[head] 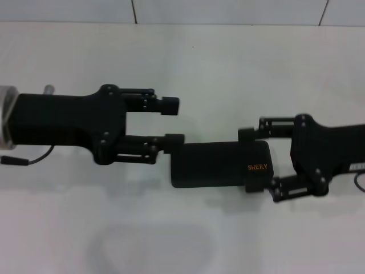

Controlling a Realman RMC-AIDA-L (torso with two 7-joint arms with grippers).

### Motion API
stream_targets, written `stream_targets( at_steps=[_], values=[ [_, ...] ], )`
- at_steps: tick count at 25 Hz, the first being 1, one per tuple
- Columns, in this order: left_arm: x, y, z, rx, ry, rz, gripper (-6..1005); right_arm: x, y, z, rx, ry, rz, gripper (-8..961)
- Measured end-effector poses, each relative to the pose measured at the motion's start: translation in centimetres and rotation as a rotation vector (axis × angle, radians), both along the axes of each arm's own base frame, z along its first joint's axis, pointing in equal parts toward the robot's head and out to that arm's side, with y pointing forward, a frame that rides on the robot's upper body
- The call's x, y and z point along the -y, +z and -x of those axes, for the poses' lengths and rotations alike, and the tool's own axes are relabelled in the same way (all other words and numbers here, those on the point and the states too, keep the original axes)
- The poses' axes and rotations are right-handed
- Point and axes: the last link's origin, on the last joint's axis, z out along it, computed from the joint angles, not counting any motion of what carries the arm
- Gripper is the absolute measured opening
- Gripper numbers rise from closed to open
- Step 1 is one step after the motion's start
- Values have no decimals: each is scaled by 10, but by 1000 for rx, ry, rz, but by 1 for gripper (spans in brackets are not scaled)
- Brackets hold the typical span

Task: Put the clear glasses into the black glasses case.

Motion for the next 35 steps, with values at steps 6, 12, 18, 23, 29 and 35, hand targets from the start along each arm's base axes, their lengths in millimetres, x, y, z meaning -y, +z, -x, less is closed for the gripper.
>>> stream_targets(
  at_steps=[6, 12, 18, 23, 29, 35],
  values=[
    [10, 9, 25, 59, 43, -34, 807, -6, 5, 2, -102, -21, -62, 713],
    [19, 5, 42, 105, 56, -38, 831, -5, 3, 3, -143, -15, -69, 848],
    [22, 0, 45, 110, 45, -50, 847, -2, 0, 5, -159, 6, -45, 863],
    [26, -2, 46, 115, 37, -43, 847, 0, 0, 3, -172, -6, -36, 864],
    [27, -2, 47, 116, 36, -41, 847, 4, -1, 1, -182, -10, -20, 863],
    [29, -3, 49, 121, 44, -46, 847, 6, -2, -1, -192, -19, -6, 863]
  ],
)
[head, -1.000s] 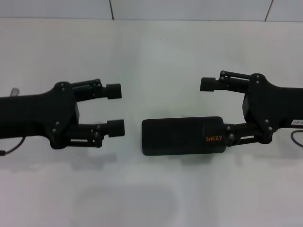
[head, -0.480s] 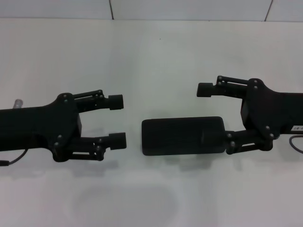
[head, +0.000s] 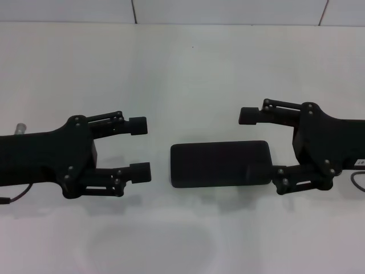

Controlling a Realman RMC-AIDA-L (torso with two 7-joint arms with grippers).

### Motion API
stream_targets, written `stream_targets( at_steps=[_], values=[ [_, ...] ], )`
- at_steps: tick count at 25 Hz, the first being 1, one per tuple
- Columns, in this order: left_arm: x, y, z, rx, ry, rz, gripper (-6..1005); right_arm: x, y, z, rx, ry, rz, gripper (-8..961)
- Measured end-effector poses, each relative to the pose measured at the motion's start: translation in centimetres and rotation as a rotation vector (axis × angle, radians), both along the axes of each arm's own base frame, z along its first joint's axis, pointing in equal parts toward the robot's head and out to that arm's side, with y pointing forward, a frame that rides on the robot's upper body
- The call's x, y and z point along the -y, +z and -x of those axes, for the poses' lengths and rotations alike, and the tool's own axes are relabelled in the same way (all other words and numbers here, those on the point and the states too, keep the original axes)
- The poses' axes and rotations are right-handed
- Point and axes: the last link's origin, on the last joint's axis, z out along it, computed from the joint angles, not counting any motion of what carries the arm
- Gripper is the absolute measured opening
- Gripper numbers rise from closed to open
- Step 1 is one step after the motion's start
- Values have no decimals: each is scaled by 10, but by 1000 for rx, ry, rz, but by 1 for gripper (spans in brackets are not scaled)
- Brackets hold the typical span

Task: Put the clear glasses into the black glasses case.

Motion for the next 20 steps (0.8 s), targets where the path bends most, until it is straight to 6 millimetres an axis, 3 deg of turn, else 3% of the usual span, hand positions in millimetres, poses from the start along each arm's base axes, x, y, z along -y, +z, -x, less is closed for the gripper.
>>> stream_targets(
  at_steps=[20],
  values=[
    [1, -3, 0, 13, 10, 6, 847, 4, 0, -2, -12, 3, 18, 864]
  ],
)
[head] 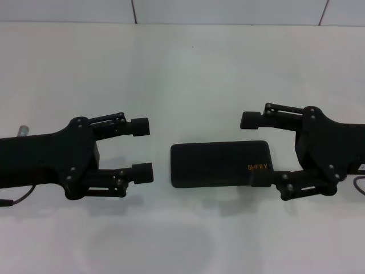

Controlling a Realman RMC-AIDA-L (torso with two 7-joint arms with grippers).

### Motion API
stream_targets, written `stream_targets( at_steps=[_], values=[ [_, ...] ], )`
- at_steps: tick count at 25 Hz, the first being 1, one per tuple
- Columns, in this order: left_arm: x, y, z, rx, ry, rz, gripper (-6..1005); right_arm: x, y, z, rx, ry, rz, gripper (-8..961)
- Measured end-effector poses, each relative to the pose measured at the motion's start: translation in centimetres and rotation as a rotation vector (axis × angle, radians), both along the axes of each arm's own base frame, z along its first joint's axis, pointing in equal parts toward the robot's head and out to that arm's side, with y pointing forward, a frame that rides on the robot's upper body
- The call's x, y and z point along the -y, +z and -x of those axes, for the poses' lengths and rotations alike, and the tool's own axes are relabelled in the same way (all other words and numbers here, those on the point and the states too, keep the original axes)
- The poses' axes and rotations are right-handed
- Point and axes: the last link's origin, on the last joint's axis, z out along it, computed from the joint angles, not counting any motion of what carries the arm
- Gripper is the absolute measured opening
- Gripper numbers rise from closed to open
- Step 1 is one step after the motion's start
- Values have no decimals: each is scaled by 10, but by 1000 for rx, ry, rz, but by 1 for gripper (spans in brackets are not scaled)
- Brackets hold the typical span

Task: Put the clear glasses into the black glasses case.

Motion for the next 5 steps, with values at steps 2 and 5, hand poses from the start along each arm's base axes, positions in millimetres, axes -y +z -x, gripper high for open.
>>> stream_targets(
  at_steps=[2, 5],
  values=[
    [0, 0, 0, 0, 1, 0, 847, 0, 0, 0, 0, 0, 0, 864],
    [1, 0, 1, 1, 4, 0, 847, 0, 0, 0, 1, 1, 1, 864]
  ],
)
